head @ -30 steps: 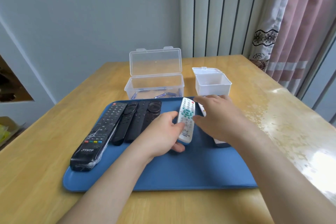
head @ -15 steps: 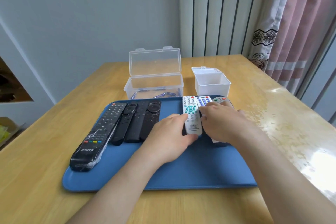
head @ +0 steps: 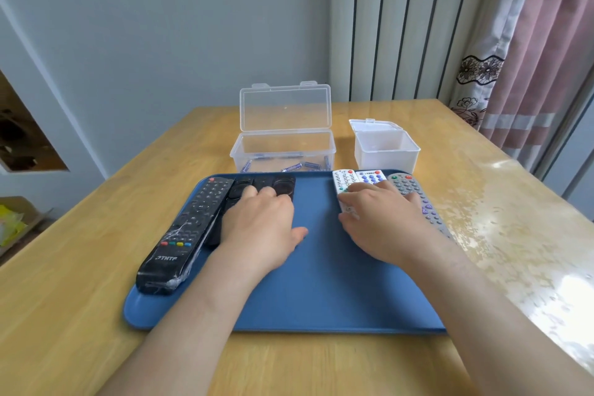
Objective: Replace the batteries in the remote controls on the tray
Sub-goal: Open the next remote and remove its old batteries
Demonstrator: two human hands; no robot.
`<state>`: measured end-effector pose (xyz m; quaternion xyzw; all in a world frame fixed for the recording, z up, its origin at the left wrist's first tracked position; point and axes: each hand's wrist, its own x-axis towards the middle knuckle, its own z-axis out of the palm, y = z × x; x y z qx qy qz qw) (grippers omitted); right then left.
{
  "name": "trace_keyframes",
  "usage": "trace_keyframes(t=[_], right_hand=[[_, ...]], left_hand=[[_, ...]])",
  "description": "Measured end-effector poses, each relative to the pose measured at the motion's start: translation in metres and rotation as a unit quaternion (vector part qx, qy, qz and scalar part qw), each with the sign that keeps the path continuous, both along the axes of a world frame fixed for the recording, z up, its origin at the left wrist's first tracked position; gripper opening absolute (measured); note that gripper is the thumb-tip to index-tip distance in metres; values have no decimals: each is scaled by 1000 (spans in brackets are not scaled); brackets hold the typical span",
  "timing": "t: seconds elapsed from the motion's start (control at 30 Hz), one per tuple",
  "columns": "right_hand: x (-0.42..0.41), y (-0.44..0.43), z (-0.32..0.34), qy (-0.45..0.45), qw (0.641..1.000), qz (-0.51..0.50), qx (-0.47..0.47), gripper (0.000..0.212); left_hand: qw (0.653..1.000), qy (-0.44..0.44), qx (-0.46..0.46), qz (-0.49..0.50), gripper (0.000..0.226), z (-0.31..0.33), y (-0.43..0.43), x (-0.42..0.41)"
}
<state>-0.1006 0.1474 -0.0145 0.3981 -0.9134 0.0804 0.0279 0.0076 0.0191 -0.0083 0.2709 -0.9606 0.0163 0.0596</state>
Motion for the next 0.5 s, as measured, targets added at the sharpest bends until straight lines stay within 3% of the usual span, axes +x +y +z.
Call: trace_keyframes(t=[0.2, 0.33, 0.5], right_hand=[[-1, 0, -4, 26, 999, 15, -24, 28], [3, -3, -1, 3, 994, 53, -91, 34], [20, -12, -4, -10, 983, 147, -114, 33]], left_hand=[[999, 25, -12, -17, 20, 0, -2, -1], [999, 22, 6, -34, 27, 8, 1, 4], [994, 53, 78, -53, 21, 12, 2, 5]])
